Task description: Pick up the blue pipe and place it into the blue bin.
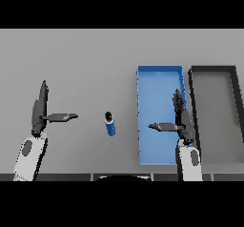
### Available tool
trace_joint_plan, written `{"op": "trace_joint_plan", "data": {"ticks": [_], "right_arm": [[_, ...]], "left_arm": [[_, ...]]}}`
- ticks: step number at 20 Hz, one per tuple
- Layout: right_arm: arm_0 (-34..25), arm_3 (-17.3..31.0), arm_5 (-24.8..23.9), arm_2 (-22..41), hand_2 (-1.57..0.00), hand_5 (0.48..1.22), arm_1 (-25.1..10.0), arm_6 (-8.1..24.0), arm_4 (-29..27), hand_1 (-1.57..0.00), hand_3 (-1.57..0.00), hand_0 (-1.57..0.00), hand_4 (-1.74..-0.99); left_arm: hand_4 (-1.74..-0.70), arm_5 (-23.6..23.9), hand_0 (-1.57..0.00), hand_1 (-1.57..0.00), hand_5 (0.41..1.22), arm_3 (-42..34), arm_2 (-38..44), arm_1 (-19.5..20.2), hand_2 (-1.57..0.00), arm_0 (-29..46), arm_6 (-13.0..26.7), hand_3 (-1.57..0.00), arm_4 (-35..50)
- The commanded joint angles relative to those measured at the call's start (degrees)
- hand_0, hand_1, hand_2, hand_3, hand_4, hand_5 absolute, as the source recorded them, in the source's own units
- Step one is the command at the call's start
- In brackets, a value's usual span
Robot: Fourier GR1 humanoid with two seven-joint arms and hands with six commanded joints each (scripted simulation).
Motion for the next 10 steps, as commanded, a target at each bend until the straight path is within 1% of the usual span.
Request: {"op": "trace_joint_plan", "data": {"ticks": [1,6,7,8,9,10], "right_arm": [[0.0,0.0,0.0,-0.1,0.00,0.629,-0.1,0.0,-0.1,0.00,0.00,0.00,-1.205],[0.0,0.1,1.0,-1.3,0.00,0.629,-1.5,-0.1,-1.3,0.00,0.00,0.00,-1.205],[2.0,-1.9,1.7,0.0,0.00,0.629,-5.5,-4.9,2.8,0.00,0.00,0.00,-1.205],[4.1,-3.7,2.3,1.2,0.00,0.628,-7.8,-7.6,5.4,0.00,0.00,0.00,-1.201],[5.3,-5.0,2.4,2.3,0.00,0.627,-8.6,-8.6,7.4,0.00,0.00,0.00,-1.197],[5.6,-5.6,2.5,2.7,0.00,0.626,-9.3,-8.1,8.1,0.00,0.00,0.00,-1.197]], "left_arm": [[-0.97,0.1,0.00,0.00,0.593,-0.1,-0.1,-0.1,0.00,0.0,-0.2,0.00,-0.1],[-0.97,1.5,0.00,0.00,0.593,-0.1,-1.4,-1.5,0.00,-0.9,0.6,0.00,-1.5],[-0.97,-4.2,0.00,0.00,0.593,-0.5,-3.1,2.1,0.00,1.0,-3.1,0.00,-2.1],[-0.96,-7.7,0.00,0.00,0.592,-0.5,-3.7,4.8,0.00,2.2,-5.7,0.00,-2.3],[-0.96,-10.3,0.00,0.00,0.590,0.8,-3.8,6.4,0.00,2.5,-6.9,0.00,-2.2],[-0.96,-12.0,0.00,0.00,0.590,0.8,-3.9,7.3,0.00,3.0,-8.4,0.00,-2.1]]}}
